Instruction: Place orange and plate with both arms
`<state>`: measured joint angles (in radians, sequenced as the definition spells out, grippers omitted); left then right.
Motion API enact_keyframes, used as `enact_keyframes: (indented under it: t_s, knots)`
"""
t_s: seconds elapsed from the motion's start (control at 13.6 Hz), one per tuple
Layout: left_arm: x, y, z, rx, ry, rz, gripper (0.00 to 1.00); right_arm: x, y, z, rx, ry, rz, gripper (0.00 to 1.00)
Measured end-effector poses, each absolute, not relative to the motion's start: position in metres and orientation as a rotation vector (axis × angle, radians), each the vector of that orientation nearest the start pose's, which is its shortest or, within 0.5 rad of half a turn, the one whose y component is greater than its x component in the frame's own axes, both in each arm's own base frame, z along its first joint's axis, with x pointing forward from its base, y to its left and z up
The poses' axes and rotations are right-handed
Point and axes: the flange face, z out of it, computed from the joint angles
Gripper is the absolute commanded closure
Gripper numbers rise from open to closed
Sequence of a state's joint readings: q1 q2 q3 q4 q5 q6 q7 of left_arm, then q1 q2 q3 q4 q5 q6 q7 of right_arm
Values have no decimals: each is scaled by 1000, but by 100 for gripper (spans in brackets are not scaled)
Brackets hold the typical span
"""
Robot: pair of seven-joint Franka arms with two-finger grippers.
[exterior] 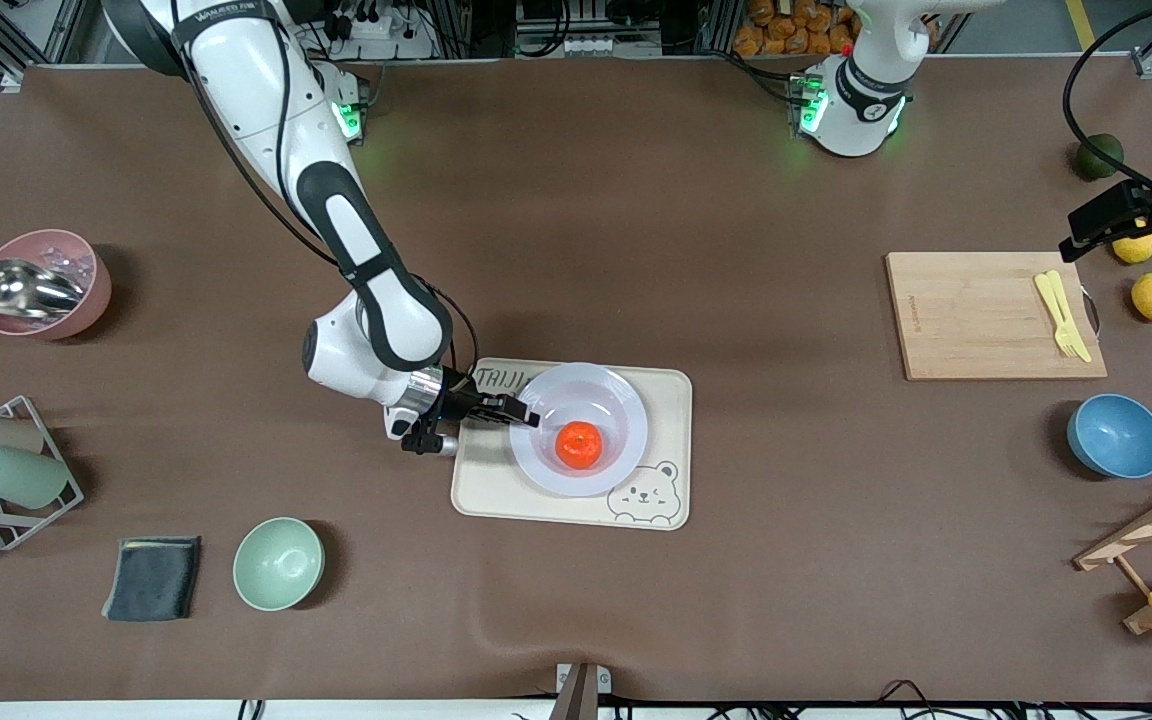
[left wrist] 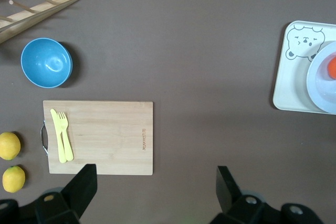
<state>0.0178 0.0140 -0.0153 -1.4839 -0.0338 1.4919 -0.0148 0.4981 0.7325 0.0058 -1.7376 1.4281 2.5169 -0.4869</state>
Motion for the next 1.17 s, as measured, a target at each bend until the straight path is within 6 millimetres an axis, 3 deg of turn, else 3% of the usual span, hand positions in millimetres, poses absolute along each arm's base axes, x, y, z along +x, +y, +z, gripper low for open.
enact_keyframes:
  t_s: [0.44, 0.66, 0.88, 1.1, 1.17]
  knots:
    - [551, -8, 647, -3148, -2, 22, 0, 591, 301, 156, -2345, 229, -29, 45]
    - [550, -10, 647, -3145, -20, 22, 0, 597, 292, 160, -2398, 228, 119, 45]
    - [547, -10, 647, -3145, -32, 22, 0, 611, 276, 194, -2443, 229, 232, 41]
    - [546, -10, 647, -3144, -34, 22, 0, 626, 236, 229, -2420, 197, 322, 32]
    - [546, -10, 647, -3144, -34, 20, 0, 631, 221, 238, -2425, 180, 343, 34]
